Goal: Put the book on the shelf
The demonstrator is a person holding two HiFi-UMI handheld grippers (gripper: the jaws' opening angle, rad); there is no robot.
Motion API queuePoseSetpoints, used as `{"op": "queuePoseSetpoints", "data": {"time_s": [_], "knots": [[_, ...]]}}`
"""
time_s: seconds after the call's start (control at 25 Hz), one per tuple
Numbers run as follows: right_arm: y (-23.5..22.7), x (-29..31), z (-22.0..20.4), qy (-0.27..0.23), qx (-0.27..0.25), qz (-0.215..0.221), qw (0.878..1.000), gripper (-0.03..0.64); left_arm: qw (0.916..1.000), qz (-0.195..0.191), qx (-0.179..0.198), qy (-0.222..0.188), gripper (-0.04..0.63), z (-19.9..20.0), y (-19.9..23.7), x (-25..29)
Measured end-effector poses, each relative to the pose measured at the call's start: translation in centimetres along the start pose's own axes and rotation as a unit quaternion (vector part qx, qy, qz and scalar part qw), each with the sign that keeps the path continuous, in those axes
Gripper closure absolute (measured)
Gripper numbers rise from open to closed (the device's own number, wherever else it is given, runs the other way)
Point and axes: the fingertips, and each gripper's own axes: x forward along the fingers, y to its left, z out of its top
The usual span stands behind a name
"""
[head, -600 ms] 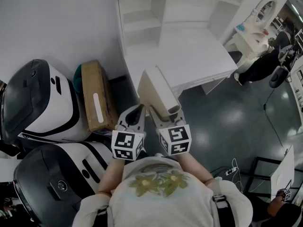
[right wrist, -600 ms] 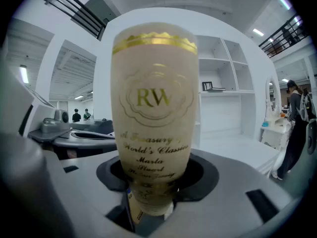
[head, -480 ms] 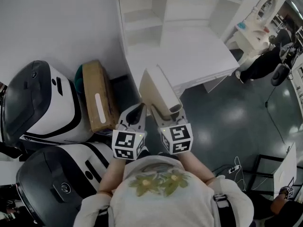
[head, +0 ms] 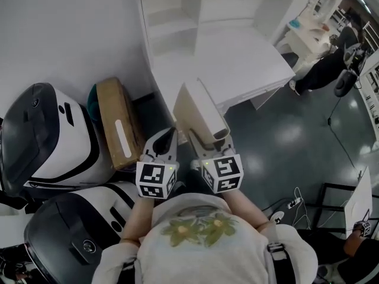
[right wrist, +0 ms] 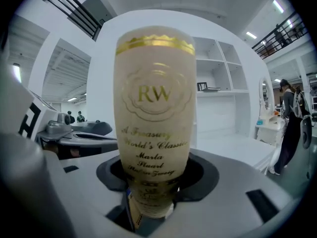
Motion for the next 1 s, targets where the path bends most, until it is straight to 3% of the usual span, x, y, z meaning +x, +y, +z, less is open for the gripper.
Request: {"op": "queuePoseSetpoints", "data": {"time_s": [0.6, 0.8, 1.0], "knots": [[-3.3, 6.6, 2.0, -0.026, -0.003, 0.008, 1.0, 0.379, 0.9999, 0.003, -0.001, 0.01, 0.568, 1.3, 3.6, 5.4], [-4.7, 9.5, 3.7, -0.049, 0.012, 0.032, 0.998, 0.379, 0.9999, 0.005, 0.002, 0.013, 0.568, 2.3, 5.1, 8.4], [-6.6, 12.9, 5.8, -0.063, -0.002, 0.03, 0.998, 0.379, 0.9998, 0.013, 0.008, 0.01, 0.568, 3.8, 6.9, 11.3]]}}
